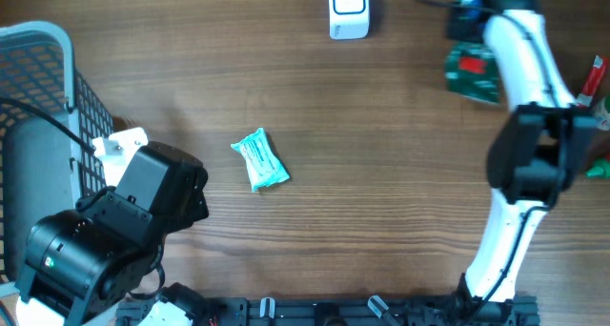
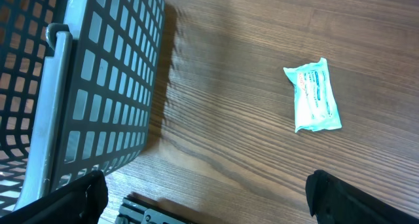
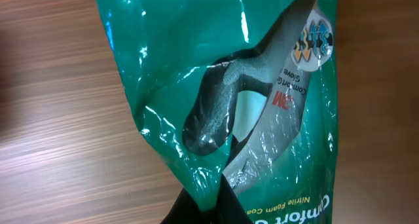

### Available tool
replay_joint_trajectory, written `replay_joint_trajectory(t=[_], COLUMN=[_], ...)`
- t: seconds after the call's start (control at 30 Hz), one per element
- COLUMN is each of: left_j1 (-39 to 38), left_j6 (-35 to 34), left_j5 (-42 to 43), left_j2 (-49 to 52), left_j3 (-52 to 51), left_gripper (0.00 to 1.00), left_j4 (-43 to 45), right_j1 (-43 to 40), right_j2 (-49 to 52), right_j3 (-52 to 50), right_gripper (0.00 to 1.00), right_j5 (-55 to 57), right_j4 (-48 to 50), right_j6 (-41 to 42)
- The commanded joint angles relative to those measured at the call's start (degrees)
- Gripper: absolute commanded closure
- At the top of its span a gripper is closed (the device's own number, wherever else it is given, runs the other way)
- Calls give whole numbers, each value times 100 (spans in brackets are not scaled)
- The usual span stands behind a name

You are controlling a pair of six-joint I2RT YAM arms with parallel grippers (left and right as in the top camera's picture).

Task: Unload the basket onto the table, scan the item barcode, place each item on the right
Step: 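Carry the glove pack with the right gripper off to the right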

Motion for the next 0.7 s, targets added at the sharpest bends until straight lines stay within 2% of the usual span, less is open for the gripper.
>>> replay_joint_trajectory(t=[0.0,0.07,0.13,0.37,0.4,0.5,0.57,0.63,0.67], left_j1=[15,15,15,15,15,15,15,15,15], left_j6=[-76,-76,-76,-76,-76,-74,-76,-76,-76], left_j5=[-13,-13,-13,-13,-13,-13,-13,-13,-13], left_j2=[-15,-17,-17,-15,-15,-17,-15,-17,-15], left_j3=[4,4,4,4,4,4,4,4,4], left_gripper=[0,0,0,0,0,0,0,0,0], left_j4=[-2,-2,-2,-2,-2,-2,-2,-2,-2], right_j1=[-953,-1392,-1757,-1978,-1978,-1974,-1932,-1834,-1727], right_j2=[-11,83,166,219,219,205,101,-186,-444], right_j3=[81,81,81,81,81,98,114,114,114], right_gripper=[96,95,96,93,83,30,17,15,8], right_j5=[90,-455,-516,-514,-511,-492,-496,-560,-752], right_j4=[13,63,48,96,94,26,-107,-208,-280], right_j6=[-566,-1038,-990,-850,-745,-643,-501,-232,-57])
